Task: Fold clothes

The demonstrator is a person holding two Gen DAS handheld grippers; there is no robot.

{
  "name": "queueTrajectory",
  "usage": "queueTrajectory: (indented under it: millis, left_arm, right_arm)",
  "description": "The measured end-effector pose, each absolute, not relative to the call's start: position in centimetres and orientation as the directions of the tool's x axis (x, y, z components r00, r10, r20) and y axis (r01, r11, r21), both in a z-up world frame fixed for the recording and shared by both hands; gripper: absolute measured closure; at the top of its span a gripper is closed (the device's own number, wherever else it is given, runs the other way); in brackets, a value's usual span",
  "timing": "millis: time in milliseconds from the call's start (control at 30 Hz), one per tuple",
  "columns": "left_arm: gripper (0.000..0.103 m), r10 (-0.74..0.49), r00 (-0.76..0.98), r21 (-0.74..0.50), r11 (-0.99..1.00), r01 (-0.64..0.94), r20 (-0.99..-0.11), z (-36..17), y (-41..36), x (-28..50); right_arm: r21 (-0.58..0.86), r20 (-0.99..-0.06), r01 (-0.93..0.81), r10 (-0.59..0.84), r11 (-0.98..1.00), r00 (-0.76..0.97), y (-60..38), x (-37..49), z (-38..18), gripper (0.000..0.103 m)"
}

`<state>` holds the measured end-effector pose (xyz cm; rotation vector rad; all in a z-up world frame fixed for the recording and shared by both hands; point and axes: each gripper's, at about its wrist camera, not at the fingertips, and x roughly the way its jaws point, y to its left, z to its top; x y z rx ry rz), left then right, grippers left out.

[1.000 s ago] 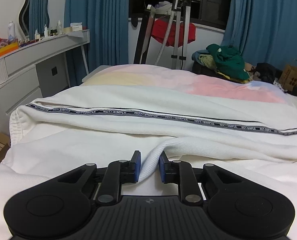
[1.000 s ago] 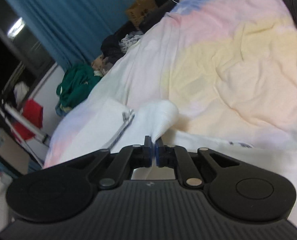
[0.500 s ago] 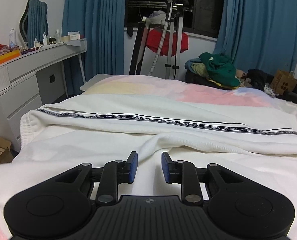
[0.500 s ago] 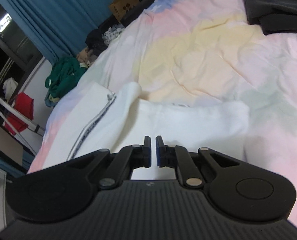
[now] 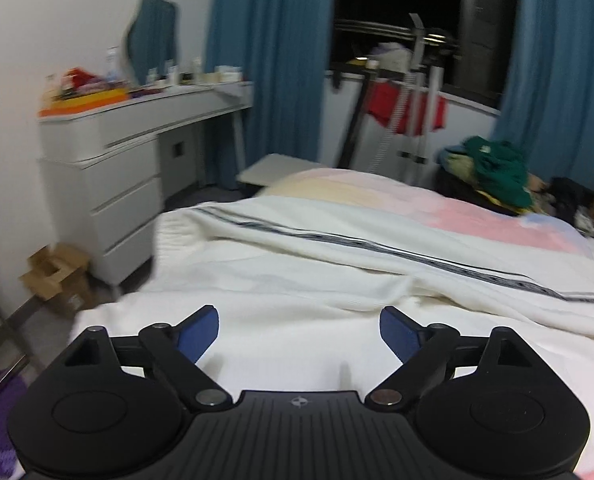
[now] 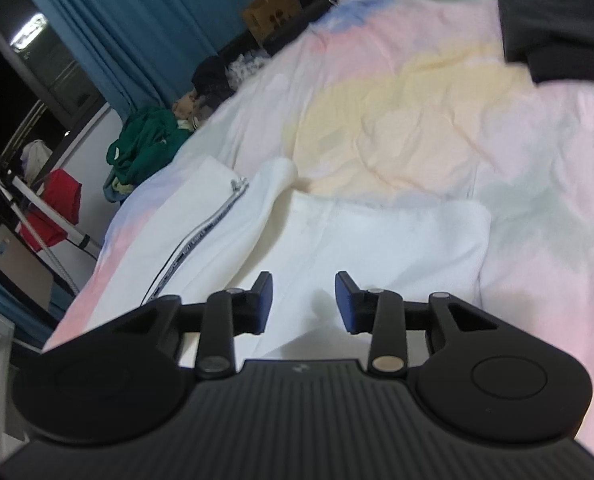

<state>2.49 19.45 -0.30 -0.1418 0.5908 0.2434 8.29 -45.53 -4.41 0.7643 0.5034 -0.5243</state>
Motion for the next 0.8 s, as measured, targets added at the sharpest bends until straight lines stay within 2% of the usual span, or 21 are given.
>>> queueTrajectory:
  millis: [167, 333, 367, 400, 467, 567, 667, 800]
  left_arm:
    - [0.005, 0.185, 0.775, -0.121, 0.940, -0.318, -0.604, 0.8, 22.6, 1.1]
    - [0.004, 0.138, 0.729, -0.250, 0.883, -0.398, -0.671, 0.9, 26.6, -0.9]
    - [0.004, 0.126, 0.717, -0.281, 0.863, -0.421, -0.686, 0.8, 27.6, -1.2]
    - [0.004, 0.113, 0.705, -0.310, 0.841, -0.443, -0.700, 0.6, 28.5, -1.5]
    - [0.004, 0.071, 0.686, -0.391, 0.776, -0.494, -0.724, 0.3, 30.3, -2.1]
    - [0.004, 0.036, 0.685, -0.474, 0.696, -0.540, -0.727, 0.0, 32.7, -3.3]
    - [0.004, 0.061, 0.677, -0.461, 0.687, -0.562, -0.734, -0.1, 33.8, -4.1]
    - [0.004, 0.007, 0.652, -0.520, 0.597, -0.611, -0.758, -1.7, 35.0, -3.8]
  right_arm:
    - [0.530, -0.567, 0.559, -0.223, 0.638, 0.793, -45.1, 8.5, -4.4, 0.065]
    - [0.540, -0.560, 0.573, -0.245, 0.617, 0.792, -45.5, 8.3, -4.5, 0.064]
    - [0.540, -0.565, 0.575, -0.242, 0.615, 0.789, -45.5, 8.3, -4.5, 0.054]
    - [0.543, -0.571, 0.578, -0.237, 0.610, 0.786, -45.6, 8.3, -4.6, 0.041]
    - [0.546, -0.582, 0.590, -0.237, 0.594, 0.778, -45.8, 8.2, -4.8, 0.029]
    - [0.534, -0.609, 0.631, -0.262, 0.563, 0.749, -46.3, 8.0, -4.9, 0.029]
    - [0.534, -0.627, 0.688, -0.315, 0.492, 0.712, -47.2, 7.0, -5.1, 0.030]
    - [0.515, -0.654, 0.786, -0.435, 0.342, 0.619, -48.9, 4.5, -5.3, 0.030]
